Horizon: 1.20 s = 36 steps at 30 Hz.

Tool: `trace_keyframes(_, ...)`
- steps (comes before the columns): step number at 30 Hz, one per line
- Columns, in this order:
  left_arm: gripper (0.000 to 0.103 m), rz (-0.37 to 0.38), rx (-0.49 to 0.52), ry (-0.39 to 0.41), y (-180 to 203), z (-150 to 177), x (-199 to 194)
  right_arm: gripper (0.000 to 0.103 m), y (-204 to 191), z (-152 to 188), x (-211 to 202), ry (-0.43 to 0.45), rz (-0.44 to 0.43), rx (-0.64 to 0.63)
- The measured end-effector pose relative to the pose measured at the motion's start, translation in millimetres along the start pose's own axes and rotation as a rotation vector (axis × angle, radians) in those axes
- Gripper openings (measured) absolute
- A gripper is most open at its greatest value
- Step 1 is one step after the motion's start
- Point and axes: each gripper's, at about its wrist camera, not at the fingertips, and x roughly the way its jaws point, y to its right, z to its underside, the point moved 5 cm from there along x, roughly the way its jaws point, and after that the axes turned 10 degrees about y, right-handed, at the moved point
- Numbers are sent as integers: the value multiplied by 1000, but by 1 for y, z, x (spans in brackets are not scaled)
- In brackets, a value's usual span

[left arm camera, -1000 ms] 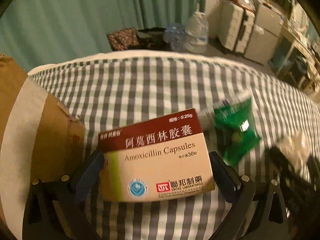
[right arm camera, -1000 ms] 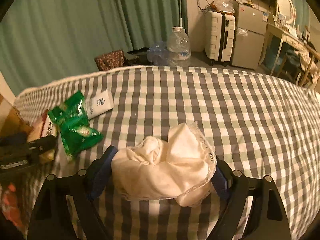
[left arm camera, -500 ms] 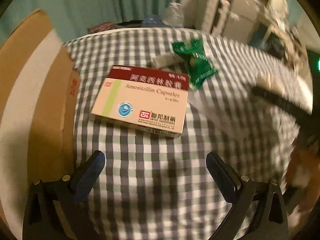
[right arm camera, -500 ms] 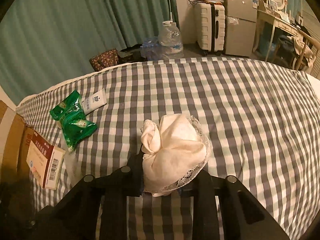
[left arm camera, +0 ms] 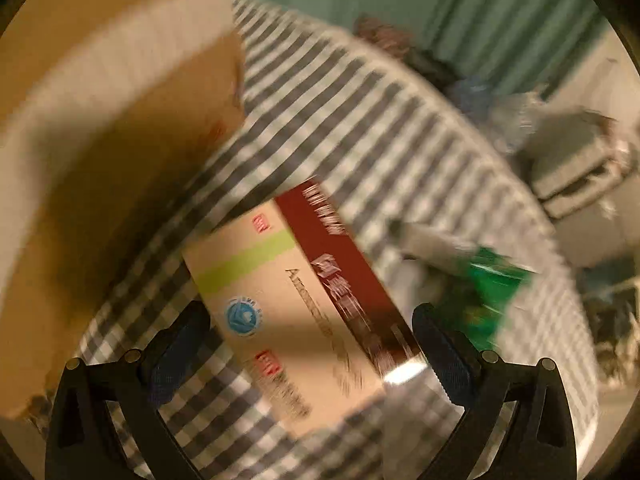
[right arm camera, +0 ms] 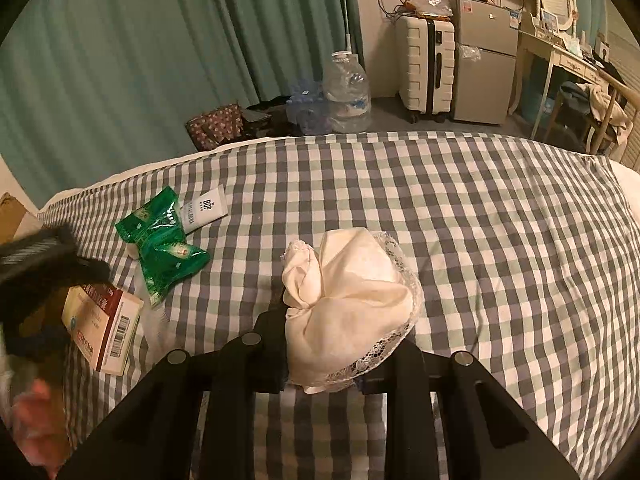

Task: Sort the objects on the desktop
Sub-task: 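Carry the Amoxicillin box and lace cloth to the cardboard box and release both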

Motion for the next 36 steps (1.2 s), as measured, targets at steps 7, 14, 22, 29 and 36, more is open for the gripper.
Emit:
trace_keyframes(7, 95, 26, 164, 67, -4, 5, 5, 23, 8, -14, 15, -14, -2, -15)
trace_keyframes(14, 83, 222, 286, 11, -38, 39, -36, 23, 2, -6, -15, -14, -14, -13)
trace_keyframes(22, 83, 396, 461, 78, -41, 49, -121, 23, -18, 8, -112, 22, -110, 33)
trace_keyframes(29, 83, 489, 576, 357, -54, -16, -231, 23, -53, -12, -204, 118, -225, 10)
trace_keyframes(36, 83, 430, 578, 525, -106, -60, -268, 23, -134, -30, -246, 150, -373, -50)
